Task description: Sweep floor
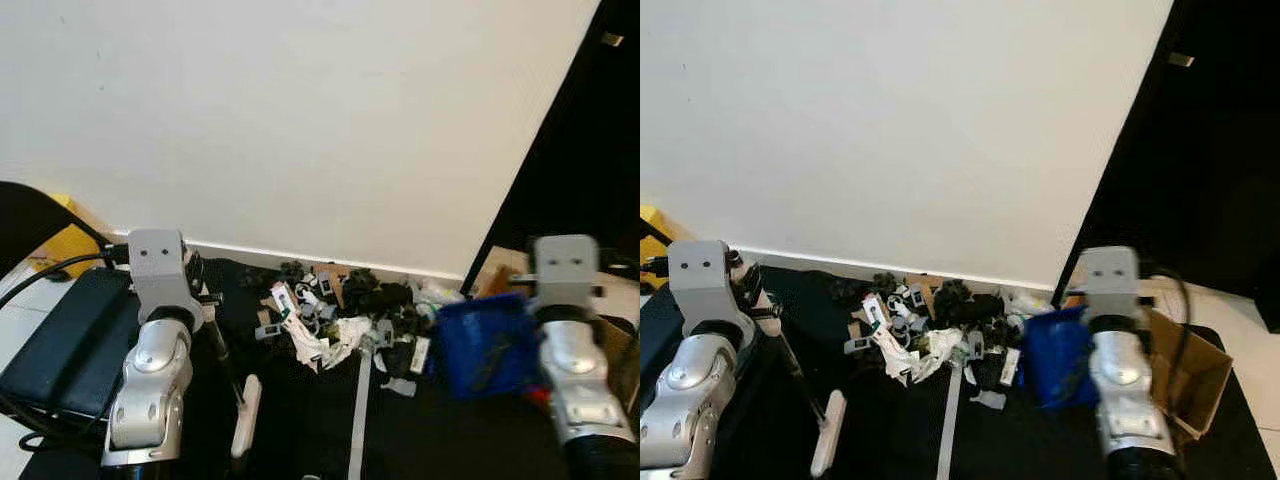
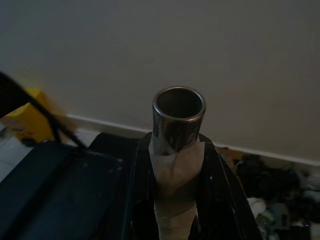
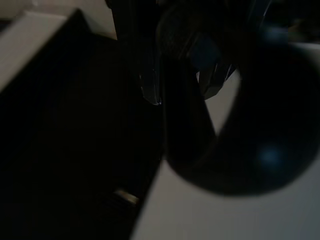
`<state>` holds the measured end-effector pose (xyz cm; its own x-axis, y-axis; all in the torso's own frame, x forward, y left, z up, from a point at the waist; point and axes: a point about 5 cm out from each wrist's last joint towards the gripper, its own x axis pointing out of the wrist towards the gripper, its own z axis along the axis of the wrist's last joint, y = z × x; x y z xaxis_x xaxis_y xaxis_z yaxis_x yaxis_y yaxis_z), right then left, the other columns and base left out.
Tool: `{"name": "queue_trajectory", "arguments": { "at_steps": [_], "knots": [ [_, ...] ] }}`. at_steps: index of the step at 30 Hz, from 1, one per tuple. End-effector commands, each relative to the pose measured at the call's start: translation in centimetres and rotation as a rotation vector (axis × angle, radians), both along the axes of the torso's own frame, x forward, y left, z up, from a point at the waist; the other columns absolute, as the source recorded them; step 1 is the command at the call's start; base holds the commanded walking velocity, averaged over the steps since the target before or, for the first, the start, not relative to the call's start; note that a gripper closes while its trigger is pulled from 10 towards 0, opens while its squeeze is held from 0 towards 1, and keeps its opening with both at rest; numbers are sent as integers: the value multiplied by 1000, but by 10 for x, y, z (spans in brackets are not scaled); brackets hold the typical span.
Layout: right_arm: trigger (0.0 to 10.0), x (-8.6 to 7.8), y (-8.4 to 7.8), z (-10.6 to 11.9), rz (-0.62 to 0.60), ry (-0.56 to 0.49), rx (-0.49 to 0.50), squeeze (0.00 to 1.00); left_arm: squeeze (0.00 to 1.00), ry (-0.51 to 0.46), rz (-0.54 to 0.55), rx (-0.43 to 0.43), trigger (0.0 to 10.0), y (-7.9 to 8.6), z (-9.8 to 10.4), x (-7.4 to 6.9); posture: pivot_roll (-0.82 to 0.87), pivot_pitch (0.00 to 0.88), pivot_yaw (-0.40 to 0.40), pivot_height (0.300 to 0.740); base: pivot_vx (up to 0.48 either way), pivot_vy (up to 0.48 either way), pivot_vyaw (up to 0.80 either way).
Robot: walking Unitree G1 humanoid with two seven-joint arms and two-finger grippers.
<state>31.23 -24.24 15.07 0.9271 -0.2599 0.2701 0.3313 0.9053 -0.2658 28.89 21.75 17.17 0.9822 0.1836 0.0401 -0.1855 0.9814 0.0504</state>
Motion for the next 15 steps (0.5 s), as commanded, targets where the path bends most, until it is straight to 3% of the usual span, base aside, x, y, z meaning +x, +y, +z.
{"name": "queue_trajectory", "arguments": {
  "at_steps": [1,3,7,8,10,15],
  "knots": [
    [10000,0,12,-1,52,-19,58,0,0,-20,-27,-9,10000,-5,4,2,81,97,56,740,0,0,0],
    [10000,1,18,-4,69,-20,136,0,0,-32,-56,4,10000,-9,7,5,82,97,59,740,0,0,0],
    [10000,2,21,-6,66,-23,190,0,0,-47,-82,28,10000,-12,10,5,84,97,59,740,0,0,0],
    [10000,5,20,-4,48,-39,271,0,0,-62,-107,45,10000,-15,14,6,90,96,58,740,480,0,0],
    [10000,7,18,1,41,-64,339,0,0,-70,-111,46,10000,-16,16,6,90,96,58,740,480,0,0],
    [10000,10,14,20,41,-140,364,0,0,-74,-107,45,10000,-14,18,5,93,96,58,740,480,0,0]
  ]
}}
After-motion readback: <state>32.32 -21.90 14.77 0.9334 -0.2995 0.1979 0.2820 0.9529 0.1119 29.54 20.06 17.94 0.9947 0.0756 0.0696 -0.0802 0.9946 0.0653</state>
